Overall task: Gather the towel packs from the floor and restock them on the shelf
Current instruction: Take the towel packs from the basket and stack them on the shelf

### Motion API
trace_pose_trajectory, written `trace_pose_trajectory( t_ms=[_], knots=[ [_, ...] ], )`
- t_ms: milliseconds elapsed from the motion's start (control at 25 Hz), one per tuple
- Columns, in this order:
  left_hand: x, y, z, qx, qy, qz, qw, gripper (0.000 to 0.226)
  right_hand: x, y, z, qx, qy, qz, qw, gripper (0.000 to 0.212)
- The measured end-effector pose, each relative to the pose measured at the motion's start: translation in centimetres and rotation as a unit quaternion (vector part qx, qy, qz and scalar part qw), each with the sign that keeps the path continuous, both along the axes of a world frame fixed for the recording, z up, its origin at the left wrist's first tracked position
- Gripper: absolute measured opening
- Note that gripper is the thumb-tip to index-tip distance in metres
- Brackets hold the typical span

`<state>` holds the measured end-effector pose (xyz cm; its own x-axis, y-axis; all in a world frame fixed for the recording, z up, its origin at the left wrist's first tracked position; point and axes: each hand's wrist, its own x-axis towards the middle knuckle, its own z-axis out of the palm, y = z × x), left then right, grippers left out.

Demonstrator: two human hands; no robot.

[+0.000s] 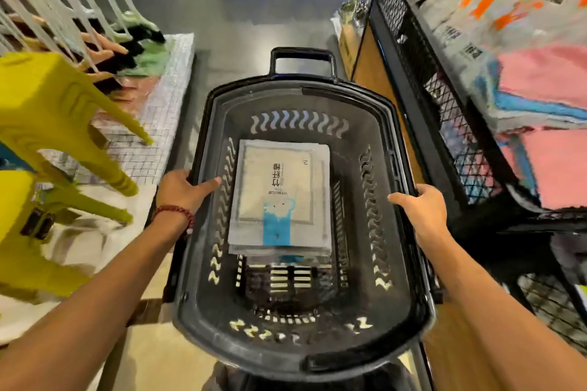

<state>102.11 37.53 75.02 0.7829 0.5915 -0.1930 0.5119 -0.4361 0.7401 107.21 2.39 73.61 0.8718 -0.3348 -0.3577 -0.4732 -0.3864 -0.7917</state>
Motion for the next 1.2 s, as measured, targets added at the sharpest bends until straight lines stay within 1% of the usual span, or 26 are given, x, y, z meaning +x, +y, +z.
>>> trace_pose_trajectory(
  t_ms=[120, 160, 360, 400, 440, 480, 560, 600, 680, 720, 760, 800, 880, 920, 960, 1000, 1120, 1200],
  knots=[
    [7.6, 1.3, -0.1, 0.023, -0.006, -0.009, 1.000, 0.077, 6.8, 1.3, 0.2, -0.010, -0.008, -0.004, 1.000, 0.052],
    [10.3, 1.7, -0.4, 0.021, -0.007, -0.011, 1.000, 0.077, 9.4, 1.8, 0.2, -0.010, -0.014, -0.003, 1.000, 0.049],
    [24.2, 2.7, -1.4, 0.029, 0.005, -0.001, 1.000, 0.078, 24.5, 3.4, -0.8, -0.009, -0.009, 0.001, 1.000, 0.050],
    [26.7, 3.0, -1.4, 0.027, 0.005, 0.000, 1.000, 0.076, 27.1, 3.5, -1.0, 0.001, -0.013, 0.005, 1.000, 0.041],
    [28.7, 3.2, -1.2, 0.031, 0.002, -0.003, 0.999, 0.072, 29.3, 3.8, -1.1, 0.000, -0.015, 0.012, 1.000, 0.027],
    [31.1, 3.6, -1.1, 0.037, 0.003, -0.004, 0.999, 0.069, 31.8, 4.2, -1.0, -0.004, -0.018, 0.014, 1.000, 0.026],
    [35.8, 4.5, -0.8, 0.037, 0.005, -0.004, 0.999, 0.065, 36.6, 5.2, -0.4, 0.000, -0.003, 0.018, 1.000, 0.034],
    [38.2, 4.9, -0.6, 0.031, 0.006, -0.007, 0.999, 0.060, 39.1, 5.8, -0.6, -0.001, 0.005, 0.011, 1.000, 0.042],
    [43.0, 6.1, -0.8, 0.019, 0.004, -0.007, 1.000, 0.040, 43.9, 7.2, -1.2, 0.000, 0.004, 0.009, 1.000, 0.049],
    [45.1, 6.6, -1.0, 0.017, 0.002, -0.005, 1.000, 0.035, 45.9, 7.9, -1.5, 0.003, 0.007, 0.010, 1.000, 0.049],
    [47.2, 7.1, -1.1, 0.014, 0.009, -0.006, 1.000, 0.035, 47.9, 8.7, -1.7, 0.000, 0.009, 0.008, 1.000, 0.048],
    [49.9, 8.0, -1.3, 0.016, 0.012, -0.016, 1.000, 0.038, 50.3, 9.6, -1.9, 0.000, 0.011, 0.001, 1.000, 0.052],
    [55.6, 10.3, -1.8, 0.022, 0.010, -0.033, 0.999, 0.053, 54.9, 11.5, -2.2, -0.006, 0.015, -0.016, 1.000, 0.067],
    [58.7, 11.4, -1.9, 0.022, 0.008, -0.042, 0.999, 0.060, 57.5, 12.2, -2.7, -0.003, 0.014, -0.024, 1.000, 0.069],
    [61.7, 12.2, -1.6, 0.019, 0.001, -0.049, 0.999, 0.063, 59.9, 13.0, -2.9, -0.003, 0.021, -0.033, 0.999, 0.070],
    [64.7, 13.1, -1.4, 0.015, -0.001, -0.060, 0.998, 0.060, 62.0, 13.9, -2.9, -0.007, 0.020, -0.037, 0.999, 0.070],
    [71.9, 14.9, -0.9, 0.017, -0.004, -0.081, 0.997, 0.040, 67.5, 16.1, -3.5, -0.011, 0.026, -0.063, 0.998, 0.068],
    [76.9, 16.3, -1.8, 0.022, 0.007, -0.098, 0.995, 0.049, 71.1, 17.3, -3.9, -0.015, 0.030, -0.083, 0.996, 0.068]
  ],
)
